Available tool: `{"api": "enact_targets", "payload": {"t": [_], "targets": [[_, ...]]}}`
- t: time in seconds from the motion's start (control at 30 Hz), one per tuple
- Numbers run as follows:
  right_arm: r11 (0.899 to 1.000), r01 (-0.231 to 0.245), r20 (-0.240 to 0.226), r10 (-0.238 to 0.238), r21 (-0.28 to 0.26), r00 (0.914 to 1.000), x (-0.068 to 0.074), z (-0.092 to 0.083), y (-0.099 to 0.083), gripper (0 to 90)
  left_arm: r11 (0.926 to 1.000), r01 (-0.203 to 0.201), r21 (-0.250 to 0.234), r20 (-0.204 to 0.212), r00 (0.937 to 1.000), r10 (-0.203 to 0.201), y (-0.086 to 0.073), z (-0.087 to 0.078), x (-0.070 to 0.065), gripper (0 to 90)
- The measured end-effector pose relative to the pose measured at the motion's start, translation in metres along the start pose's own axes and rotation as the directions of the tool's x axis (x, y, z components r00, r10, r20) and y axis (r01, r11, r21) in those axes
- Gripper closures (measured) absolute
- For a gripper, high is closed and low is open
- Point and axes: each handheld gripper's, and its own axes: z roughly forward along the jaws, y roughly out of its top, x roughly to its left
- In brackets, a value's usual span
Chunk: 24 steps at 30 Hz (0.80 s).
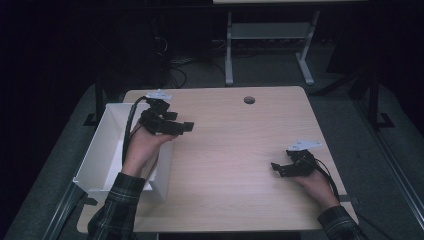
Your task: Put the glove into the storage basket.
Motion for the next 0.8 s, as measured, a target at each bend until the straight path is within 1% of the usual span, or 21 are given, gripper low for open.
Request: {"api": "enact_targets", "payload": {"t": [0.2,0.47,0.6,0.7,0.8], "targets": [[1.0,0.001,-0.001,-0.001,-0.002,1.0,0.0,0.0,0.0,16.5,0.9998,-0.014,0.015,0.028,0.9995,0.014,0.001,0.022,-0.021,22.5],[1.0,0.002,-0.003,-0.002,-0.002,1.0,0.0,0.0,0.0,16.5,0.9977,-0.055,0.039,0.055,0.9971,0.053,0.0,0.047,-0.042,22.4],[1.0,0.002,-0.003,-0.002,-0.001,1.0,0.0,0.0,0.0,16.5,0.996,-0.072,0.052,0.072,0.9951,0.068,-0.004,0.062,-0.052,22.5],[1.0,0.0,-0.004,0.0,-0.002,1.0,0.0,0.0,0.0,16.5,0.9947,-0.081,0.063,0.079,0.994,0.076,-0.007,0.071,-0.057,22.5],[1.0,0.001,-0.005,-0.001,-0.002,1.0,0.001,0.0,0.0,16.5,0.9936,-0.092,0.066,0.089,0.9923,0.086,-0.014,0.082,-0.062,22.5]]}}
